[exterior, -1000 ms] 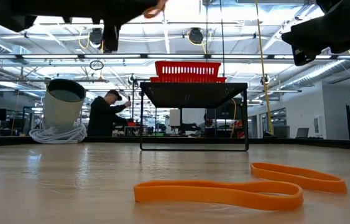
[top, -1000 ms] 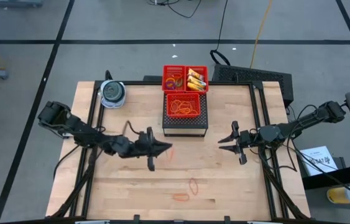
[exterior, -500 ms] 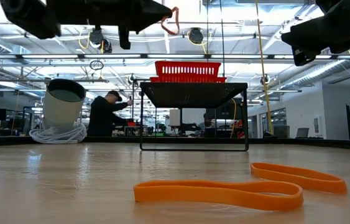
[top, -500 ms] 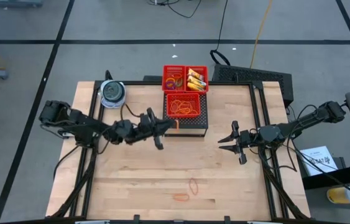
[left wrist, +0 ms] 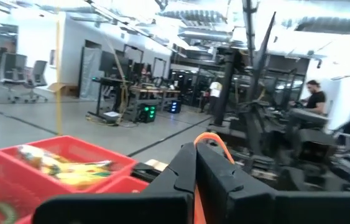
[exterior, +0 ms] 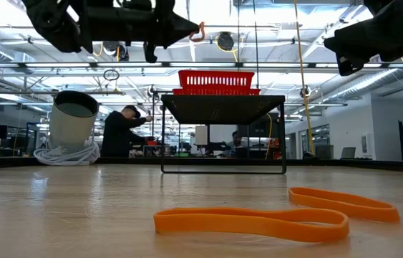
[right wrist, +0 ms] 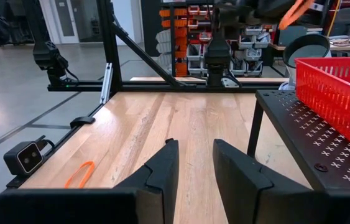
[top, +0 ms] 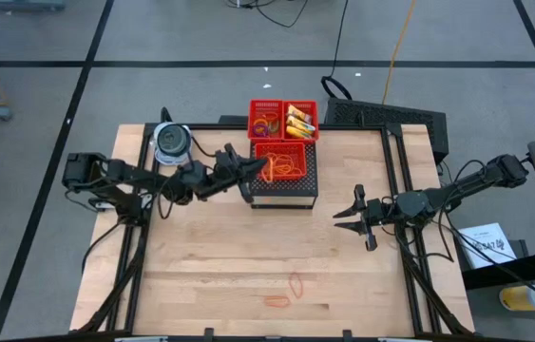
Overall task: Pick & Place Office Desk Supplies
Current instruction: Put the orange rubber band in the bottom red bin on the shelf
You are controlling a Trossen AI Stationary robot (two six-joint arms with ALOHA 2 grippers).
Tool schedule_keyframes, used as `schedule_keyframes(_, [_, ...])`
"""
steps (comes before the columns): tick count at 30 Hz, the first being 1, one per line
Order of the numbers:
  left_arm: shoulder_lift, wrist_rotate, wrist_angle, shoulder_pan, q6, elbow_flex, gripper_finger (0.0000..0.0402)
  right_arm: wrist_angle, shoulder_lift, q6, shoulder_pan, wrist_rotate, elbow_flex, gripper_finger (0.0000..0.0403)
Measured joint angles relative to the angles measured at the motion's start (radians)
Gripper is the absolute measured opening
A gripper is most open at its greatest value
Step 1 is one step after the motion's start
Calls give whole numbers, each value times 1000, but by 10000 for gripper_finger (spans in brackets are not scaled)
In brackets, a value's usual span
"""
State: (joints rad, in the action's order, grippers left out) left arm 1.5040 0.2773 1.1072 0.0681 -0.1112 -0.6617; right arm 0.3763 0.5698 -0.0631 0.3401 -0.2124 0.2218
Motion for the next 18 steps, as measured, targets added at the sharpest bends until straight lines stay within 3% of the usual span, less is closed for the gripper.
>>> schedule_keyframes(10, [0, 0, -82, 70, -2, 0, 4, 0, 0, 0, 0, 0, 0, 89])
schedule_keyframes(18, [0, 1, -119, 82, -2, 0, 34, 0, 0, 0, 0, 0, 0, 89])
